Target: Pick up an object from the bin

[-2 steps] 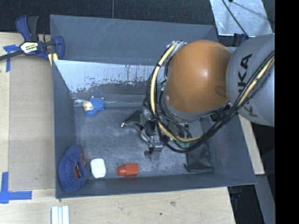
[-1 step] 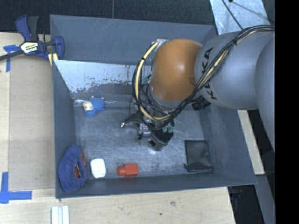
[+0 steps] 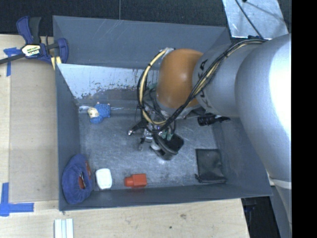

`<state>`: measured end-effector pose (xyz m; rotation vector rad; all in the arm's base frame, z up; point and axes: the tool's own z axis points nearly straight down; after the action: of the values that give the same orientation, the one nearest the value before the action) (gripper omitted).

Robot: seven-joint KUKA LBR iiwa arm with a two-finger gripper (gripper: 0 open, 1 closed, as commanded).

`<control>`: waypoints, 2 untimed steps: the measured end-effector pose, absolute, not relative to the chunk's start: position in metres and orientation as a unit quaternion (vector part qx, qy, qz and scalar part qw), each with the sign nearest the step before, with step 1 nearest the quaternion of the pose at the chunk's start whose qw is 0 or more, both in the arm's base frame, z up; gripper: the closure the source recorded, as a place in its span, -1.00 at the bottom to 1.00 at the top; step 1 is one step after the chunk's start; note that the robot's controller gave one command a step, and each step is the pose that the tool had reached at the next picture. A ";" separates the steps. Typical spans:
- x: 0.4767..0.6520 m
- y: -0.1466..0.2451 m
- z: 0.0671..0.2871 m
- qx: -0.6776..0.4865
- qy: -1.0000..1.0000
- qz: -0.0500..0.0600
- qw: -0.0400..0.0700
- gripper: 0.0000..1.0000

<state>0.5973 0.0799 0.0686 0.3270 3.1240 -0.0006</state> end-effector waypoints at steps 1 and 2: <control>0.599 0.081 0.072 0.105 0.994 0.002 0.003 1.00; 0.572 0.096 0.200 0.094 0.996 0.001 0.002 1.00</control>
Offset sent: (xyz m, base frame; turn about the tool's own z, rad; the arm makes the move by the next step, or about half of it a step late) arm 0.0000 0.0000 0.0000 0.0000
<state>0.5722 0.0955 0.1997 0.2947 3.1232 0.0032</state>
